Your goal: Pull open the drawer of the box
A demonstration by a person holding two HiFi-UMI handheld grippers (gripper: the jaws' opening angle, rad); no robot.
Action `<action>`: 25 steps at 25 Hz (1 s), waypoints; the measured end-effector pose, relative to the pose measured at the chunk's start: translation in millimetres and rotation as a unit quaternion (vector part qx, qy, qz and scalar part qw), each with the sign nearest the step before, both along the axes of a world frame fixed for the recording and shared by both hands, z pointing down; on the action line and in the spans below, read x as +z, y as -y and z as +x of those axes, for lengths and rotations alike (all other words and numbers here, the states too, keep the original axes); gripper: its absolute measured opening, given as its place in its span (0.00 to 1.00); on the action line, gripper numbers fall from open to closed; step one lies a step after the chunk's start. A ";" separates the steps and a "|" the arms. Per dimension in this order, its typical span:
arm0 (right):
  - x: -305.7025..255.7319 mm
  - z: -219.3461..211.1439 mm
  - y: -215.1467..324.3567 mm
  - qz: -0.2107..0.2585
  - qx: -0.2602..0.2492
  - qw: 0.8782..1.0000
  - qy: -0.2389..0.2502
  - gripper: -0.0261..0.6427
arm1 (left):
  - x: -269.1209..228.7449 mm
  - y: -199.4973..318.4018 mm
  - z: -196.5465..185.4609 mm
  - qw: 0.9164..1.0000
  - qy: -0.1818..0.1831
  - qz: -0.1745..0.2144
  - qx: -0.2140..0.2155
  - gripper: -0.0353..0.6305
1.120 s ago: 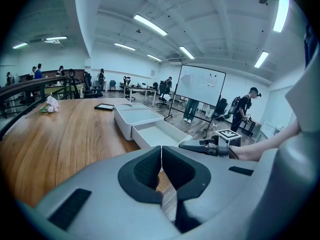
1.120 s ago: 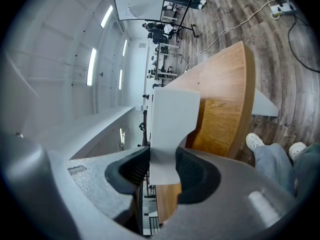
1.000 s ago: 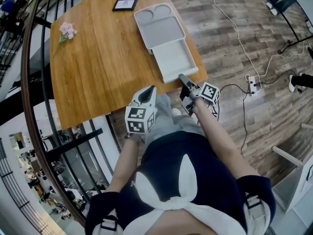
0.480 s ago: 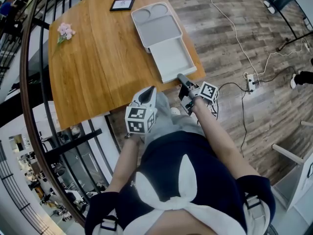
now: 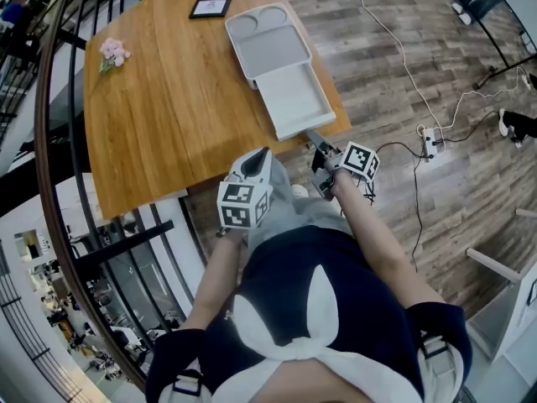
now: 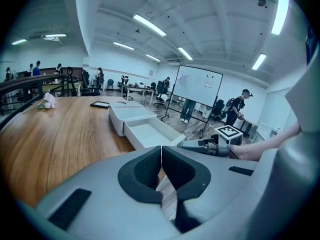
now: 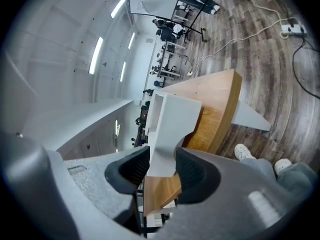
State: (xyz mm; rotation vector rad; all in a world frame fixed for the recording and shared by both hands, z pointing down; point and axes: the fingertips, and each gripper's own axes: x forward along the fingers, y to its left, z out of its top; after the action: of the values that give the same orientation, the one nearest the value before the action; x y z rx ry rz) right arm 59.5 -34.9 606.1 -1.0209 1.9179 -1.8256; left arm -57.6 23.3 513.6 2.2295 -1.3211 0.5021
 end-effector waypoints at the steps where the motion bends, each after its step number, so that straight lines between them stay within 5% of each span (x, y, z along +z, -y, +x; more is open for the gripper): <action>1: -3.1 1.0 -1.0 0.005 -0.002 1.000 -0.012 0.28 | 0.6 -0.7 2.6 1.000 -0.002 0.000 0.002 0.09; 7: -34.1 3.4 -5.9 0.078 -0.021 0.994 -0.078 0.26 | 0.1 -4.3 18.2 1.000 -0.011 0.002 0.012 0.09; 13: -75.7 11.0 -7.6 0.185 -0.016 0.972 -0.144 0.04 | -11.9 2.0 27.6 1.000 -0.019 0.019 0.004 0.09; 20: -112.9 -3.7 -22.9 0.301 -0.068 0.922 -0.234 0.04 | -27.6 6.7 35.8 0.998 -0.011 0.058 -0.007 0.09; 25: -122.1 -15.3 -35.5 0.340 -0.104 0.886 -0.297 0.04 | -36.1 1.3 38.4 0.998 -0.012 0.068 -0.003 0.09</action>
State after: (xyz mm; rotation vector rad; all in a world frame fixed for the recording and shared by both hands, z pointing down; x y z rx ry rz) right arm 44.2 0.6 484.1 -1.2105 2.8138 -0.7786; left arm -19.2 22.0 477.6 2.3328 -1.3879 0.3914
